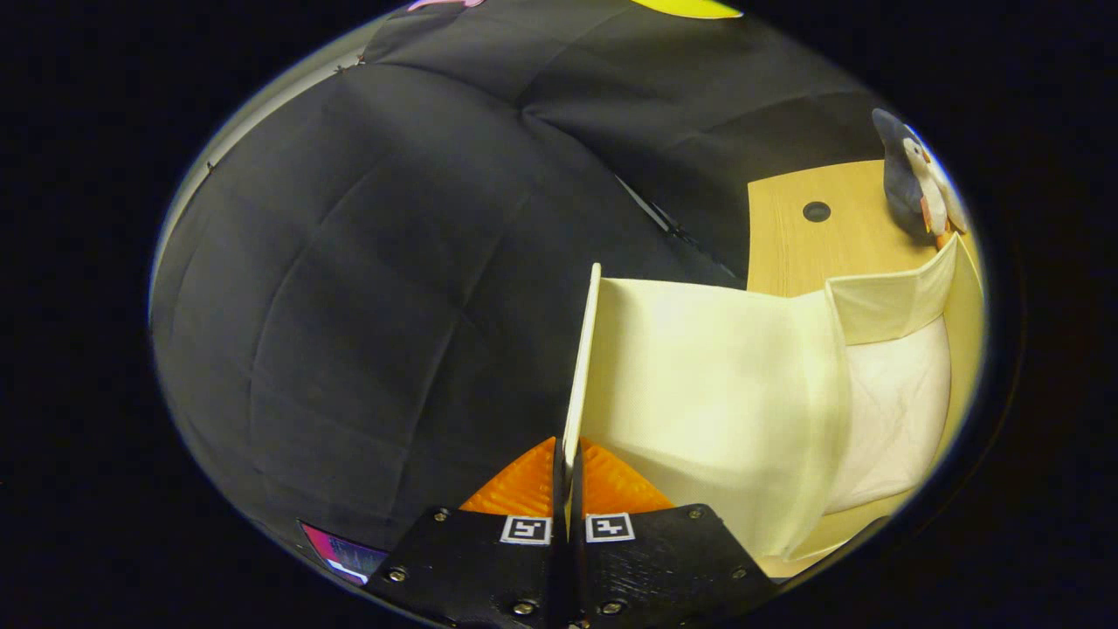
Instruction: Open the storage box then place both shoes into the box .Put the left shoe in first, then the right shoe, with the right side of both shoes facing outward in a uniform manner.
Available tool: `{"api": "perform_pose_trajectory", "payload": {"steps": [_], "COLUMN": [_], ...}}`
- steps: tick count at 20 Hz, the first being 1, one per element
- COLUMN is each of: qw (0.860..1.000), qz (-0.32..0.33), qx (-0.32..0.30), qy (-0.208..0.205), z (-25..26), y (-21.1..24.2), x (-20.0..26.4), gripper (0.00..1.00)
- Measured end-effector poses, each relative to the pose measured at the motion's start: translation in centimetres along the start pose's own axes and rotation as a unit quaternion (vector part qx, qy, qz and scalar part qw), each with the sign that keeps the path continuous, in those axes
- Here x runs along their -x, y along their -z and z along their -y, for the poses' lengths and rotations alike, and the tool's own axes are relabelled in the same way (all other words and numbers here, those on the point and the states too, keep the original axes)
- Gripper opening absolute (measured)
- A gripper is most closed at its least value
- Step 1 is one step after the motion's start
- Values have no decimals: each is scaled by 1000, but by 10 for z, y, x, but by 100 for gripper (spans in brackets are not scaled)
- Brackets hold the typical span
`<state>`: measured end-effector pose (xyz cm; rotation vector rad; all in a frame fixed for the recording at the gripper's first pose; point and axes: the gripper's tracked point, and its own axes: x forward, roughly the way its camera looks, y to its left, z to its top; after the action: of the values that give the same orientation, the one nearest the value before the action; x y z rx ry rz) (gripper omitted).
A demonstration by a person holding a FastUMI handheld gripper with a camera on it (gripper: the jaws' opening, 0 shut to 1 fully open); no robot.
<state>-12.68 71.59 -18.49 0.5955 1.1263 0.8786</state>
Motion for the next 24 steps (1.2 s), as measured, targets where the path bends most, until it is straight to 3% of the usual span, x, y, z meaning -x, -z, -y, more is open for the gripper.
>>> {"api": "perform_pose_trajectory", "payload": {"steps": [7,10,14,17,18,19,21,22,24], "qw": [993,988,981,982,978,973,966,966,962], "qz": [-35,-49,-53,-42,-34,-26,3,9,19], "qx": [28,41,61,87,110,139,191,209,243], "qy": [108,143,177,162,173,183,177,150,125], "z": [37,52,66,58,61,60,52,38,20], "y": [82,102,115,108,98,86,64,58,48], "x": [-61,-63,-68,-69,-65,-59,-48,-42,-22], "gripper": [0,0,0,8,12,29,42,42,100]}}
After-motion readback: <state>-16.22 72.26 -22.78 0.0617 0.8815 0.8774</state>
